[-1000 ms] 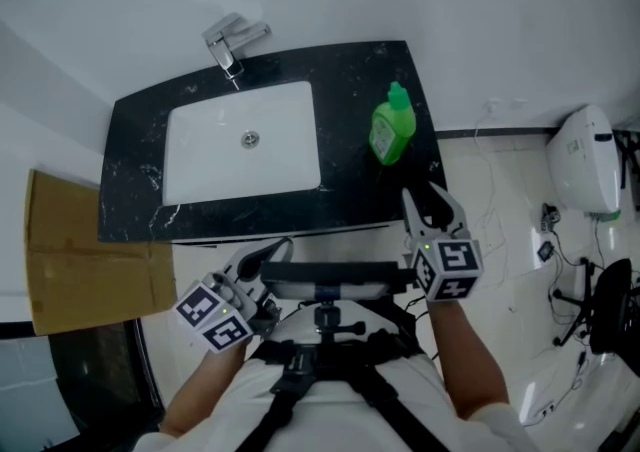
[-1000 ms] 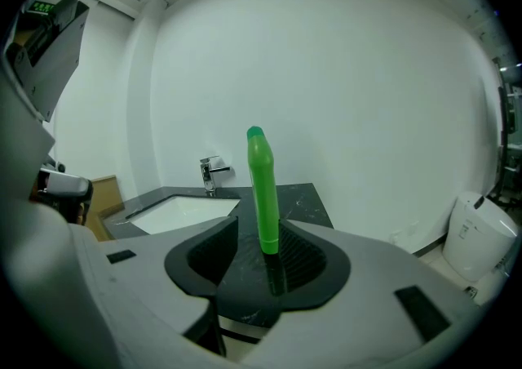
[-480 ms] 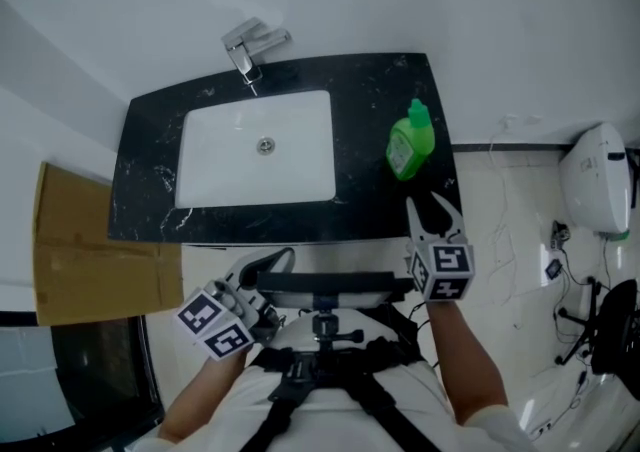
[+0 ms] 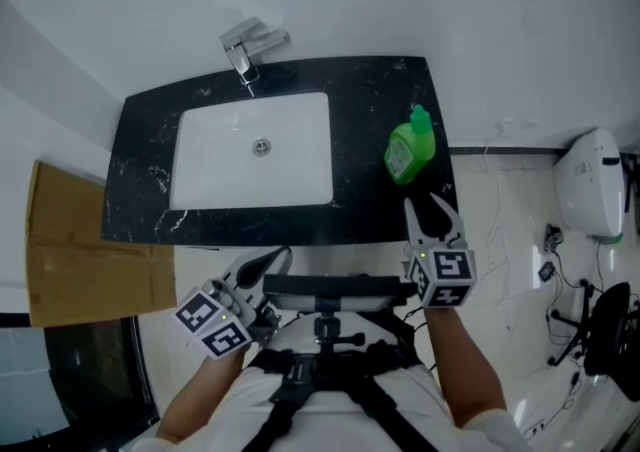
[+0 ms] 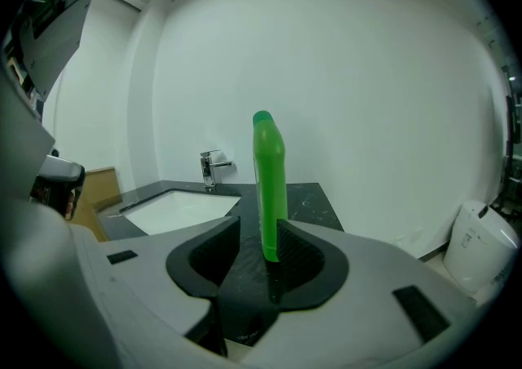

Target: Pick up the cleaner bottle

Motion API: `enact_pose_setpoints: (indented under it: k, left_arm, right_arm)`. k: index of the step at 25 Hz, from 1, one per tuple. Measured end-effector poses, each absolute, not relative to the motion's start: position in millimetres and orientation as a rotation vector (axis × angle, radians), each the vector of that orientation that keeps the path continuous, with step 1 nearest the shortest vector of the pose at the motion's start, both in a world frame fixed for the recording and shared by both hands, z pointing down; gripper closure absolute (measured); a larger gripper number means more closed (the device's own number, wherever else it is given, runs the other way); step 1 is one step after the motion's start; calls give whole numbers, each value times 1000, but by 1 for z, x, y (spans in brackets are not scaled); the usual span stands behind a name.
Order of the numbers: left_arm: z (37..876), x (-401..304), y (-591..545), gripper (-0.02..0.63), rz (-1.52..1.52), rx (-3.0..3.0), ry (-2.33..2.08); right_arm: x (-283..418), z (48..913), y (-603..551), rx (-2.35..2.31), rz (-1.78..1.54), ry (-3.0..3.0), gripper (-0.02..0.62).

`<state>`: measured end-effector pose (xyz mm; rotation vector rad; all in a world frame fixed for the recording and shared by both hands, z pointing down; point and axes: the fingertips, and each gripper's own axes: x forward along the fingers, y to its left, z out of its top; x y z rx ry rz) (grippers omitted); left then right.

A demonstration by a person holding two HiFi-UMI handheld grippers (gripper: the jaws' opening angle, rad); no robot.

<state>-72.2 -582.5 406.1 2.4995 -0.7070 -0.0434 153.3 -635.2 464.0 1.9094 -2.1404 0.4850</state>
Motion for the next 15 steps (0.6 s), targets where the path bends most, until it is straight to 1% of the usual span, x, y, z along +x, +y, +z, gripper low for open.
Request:
enact_pose_setpoints:
  k: [15]
  left_arm:
    - [407, -87, -593, 606, -18, 2497, -729]
  right_arm:
    - [154, 514, -657, 1868, 492, -2063, 463]
